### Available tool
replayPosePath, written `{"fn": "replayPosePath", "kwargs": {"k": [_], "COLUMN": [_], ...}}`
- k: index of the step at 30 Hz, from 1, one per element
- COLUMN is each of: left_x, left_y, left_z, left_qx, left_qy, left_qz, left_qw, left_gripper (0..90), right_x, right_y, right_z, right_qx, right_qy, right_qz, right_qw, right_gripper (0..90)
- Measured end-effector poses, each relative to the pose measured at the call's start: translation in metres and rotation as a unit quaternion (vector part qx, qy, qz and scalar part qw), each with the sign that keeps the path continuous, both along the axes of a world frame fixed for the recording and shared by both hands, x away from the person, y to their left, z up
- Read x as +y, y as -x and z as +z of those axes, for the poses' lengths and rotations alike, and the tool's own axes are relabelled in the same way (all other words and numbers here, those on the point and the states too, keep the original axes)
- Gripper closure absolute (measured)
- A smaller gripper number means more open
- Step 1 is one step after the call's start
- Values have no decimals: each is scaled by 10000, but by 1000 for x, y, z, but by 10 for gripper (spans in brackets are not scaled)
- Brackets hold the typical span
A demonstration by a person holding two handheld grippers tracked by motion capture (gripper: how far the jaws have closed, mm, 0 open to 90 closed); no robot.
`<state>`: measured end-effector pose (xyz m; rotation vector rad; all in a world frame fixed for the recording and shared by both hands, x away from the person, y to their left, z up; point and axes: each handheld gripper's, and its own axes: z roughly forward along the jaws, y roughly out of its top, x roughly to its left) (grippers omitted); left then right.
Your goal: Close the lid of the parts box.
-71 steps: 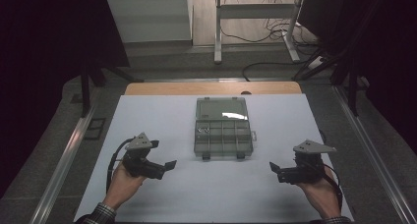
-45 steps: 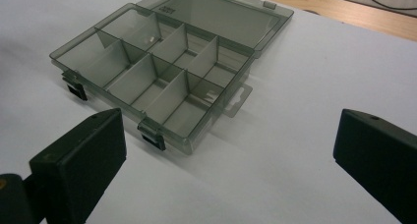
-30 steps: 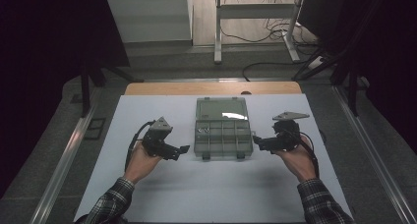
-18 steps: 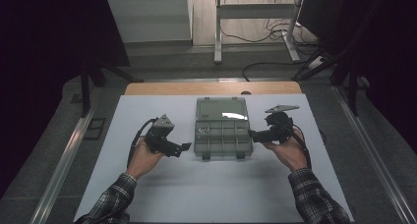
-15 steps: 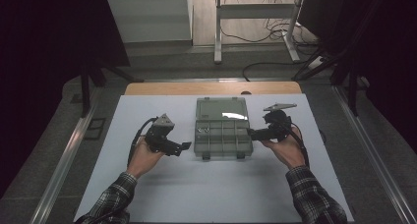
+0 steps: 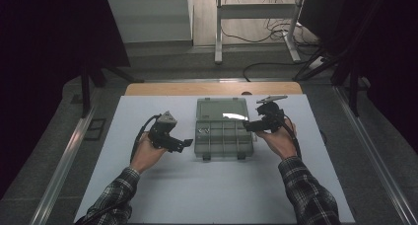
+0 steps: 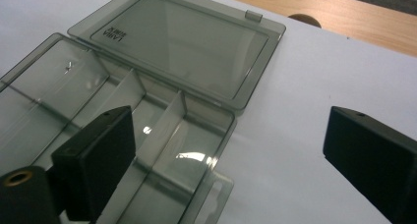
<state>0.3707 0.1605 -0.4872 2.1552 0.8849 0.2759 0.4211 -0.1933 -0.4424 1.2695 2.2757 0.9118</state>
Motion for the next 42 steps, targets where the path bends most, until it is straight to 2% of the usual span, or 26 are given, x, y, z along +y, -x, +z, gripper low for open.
{"fn": "replayPosePath", "kwargs": {"k": [4,7,9,23,28,31,35,42], "left_x": [-1,-1,0,3,6,7,8,10], "left_y": [-5,-7,-9,-14,-14,-14,-14,-15], "left_z": [-2,-2,-2,-1,-1,-1,0,-1], "left_qx": [-22,-36,-45,-110,-87,-107,-123,-109], "left_qy": [-28,8,24,89,121,119,125,134], "left_qz": [-35,-36,-22,-9,17,16,4,21], "left_qw": [10000,10000,10000,9999,9999,9999,9998,9998], "left_gripper": [1,1,1,1,2,2,2,3], "right_x": [3,2,1,7,10,10,12,15], "right_y": [-10,-15,-22,-59,-71,-77,-86,-99], "right_z": [-1,-2,-3,-17,-22,-23,-25,-33], "right_qx": [29,43,62,507,547,492,567,720], "right_qy": [81,55,-30,-9,155,170,242,205], "right_qz": [-43,-54,-96,-68,-149,-243,-289,-335], "right_qw": [10000,10000,9999,9987,9983,9983,9977,9966], "right_gripper": [109,133,184,386,425,443,466,545]}}
